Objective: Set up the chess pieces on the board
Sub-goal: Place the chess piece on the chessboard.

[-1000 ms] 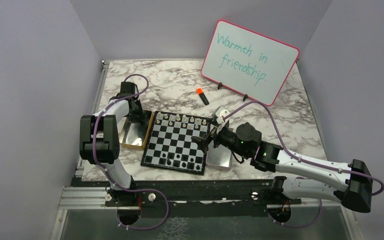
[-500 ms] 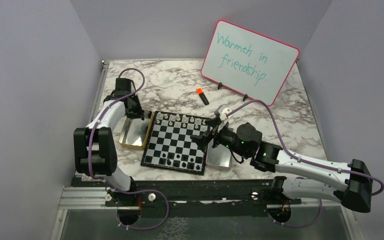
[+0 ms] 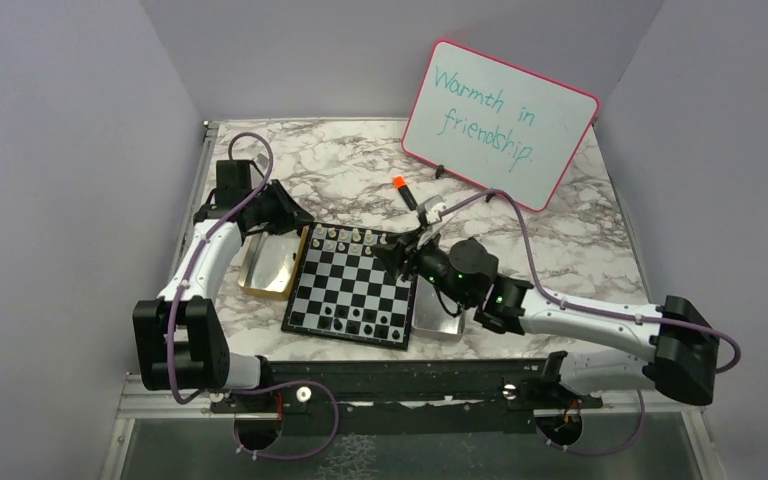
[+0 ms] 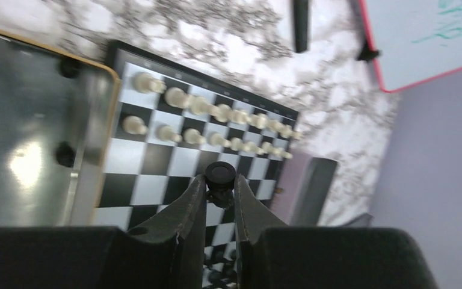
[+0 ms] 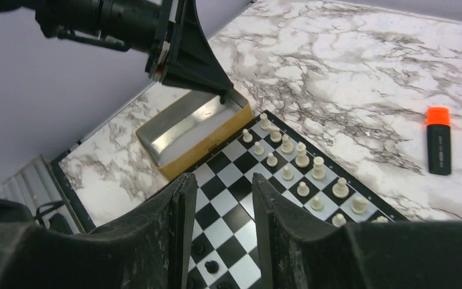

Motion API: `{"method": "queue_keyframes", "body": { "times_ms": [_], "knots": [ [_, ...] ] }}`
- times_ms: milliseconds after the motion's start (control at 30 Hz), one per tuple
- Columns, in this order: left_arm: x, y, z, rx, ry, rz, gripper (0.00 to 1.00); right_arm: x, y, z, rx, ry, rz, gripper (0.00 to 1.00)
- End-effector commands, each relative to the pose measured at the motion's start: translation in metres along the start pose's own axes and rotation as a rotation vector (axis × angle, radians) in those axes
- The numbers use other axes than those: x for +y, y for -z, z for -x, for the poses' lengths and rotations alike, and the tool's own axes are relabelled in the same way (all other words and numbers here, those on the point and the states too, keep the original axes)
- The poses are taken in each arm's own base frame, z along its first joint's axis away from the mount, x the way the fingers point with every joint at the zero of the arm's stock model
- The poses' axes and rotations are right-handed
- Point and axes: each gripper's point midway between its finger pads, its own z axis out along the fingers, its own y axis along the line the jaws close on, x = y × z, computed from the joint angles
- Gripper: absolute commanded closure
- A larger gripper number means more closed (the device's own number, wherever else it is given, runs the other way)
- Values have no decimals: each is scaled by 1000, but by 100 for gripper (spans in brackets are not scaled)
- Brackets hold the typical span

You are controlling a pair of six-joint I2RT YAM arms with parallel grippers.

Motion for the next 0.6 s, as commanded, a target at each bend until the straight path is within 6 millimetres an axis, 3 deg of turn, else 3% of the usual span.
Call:
{"method": "queue_keyframes", "body": {
  "times_ms": [0, 233, 567],
  "knots": [
    [-51, 18, -13, 53, 136, -270, 88, 11, -31, 37, -151, -51, -15, 60],
    [-84, 46, -19, 48, 230, -440, 88, 23, -74, 30, -202, -19, 11, 66],
    [-103, 69, -30, 56, 301, -567, 87, 36, -101, 19, -253, 68, 73, 64]
  ]
}}
